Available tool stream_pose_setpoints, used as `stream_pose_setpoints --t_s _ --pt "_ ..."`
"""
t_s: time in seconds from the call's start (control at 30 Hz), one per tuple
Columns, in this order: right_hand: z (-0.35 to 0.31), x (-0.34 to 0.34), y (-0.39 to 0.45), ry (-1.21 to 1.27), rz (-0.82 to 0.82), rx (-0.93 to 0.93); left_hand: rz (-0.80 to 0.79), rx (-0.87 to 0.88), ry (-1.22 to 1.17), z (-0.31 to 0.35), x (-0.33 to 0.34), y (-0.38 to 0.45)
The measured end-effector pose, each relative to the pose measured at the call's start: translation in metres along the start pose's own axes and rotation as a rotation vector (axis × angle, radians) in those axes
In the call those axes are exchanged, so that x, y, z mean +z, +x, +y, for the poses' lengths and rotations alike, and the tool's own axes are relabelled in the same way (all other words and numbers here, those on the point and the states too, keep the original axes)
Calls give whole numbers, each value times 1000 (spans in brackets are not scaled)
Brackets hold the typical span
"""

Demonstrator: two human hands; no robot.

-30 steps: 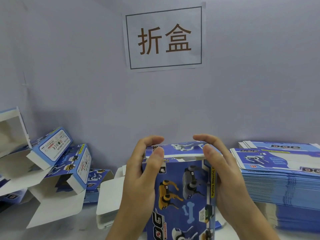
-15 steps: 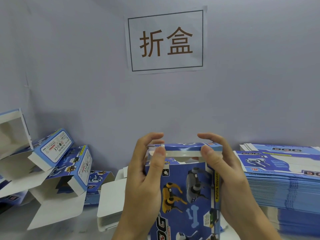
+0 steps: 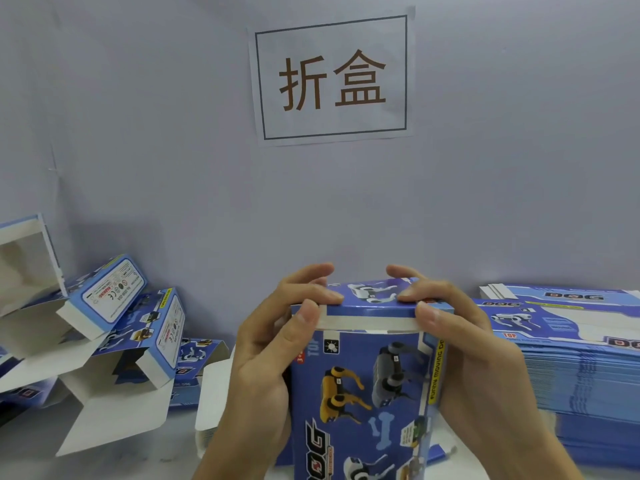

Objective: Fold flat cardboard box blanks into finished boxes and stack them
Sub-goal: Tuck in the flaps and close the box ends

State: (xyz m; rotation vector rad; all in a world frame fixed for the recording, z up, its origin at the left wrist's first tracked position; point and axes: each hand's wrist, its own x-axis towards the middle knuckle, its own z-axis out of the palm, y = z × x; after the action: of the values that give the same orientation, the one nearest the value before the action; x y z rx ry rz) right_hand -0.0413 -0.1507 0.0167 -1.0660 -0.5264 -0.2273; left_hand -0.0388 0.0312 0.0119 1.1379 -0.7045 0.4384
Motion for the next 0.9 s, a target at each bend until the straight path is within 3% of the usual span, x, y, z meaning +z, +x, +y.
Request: stream_pose_setpoints --t_s 0.2,0.37,0.53,0.9 --pt "0 -5 -3 -71 -161 -32 -71 61 120 8 -1 2" --pt "4 -2 2 -253 -48 -158 -77 43 130 5 3 1" --pt "9 -4 5 -207 -61 -128 70 -4 136 -2 10 1" --pt "10 -6 5 -111 -29 -67 20 -52 -7 -5 4 2"
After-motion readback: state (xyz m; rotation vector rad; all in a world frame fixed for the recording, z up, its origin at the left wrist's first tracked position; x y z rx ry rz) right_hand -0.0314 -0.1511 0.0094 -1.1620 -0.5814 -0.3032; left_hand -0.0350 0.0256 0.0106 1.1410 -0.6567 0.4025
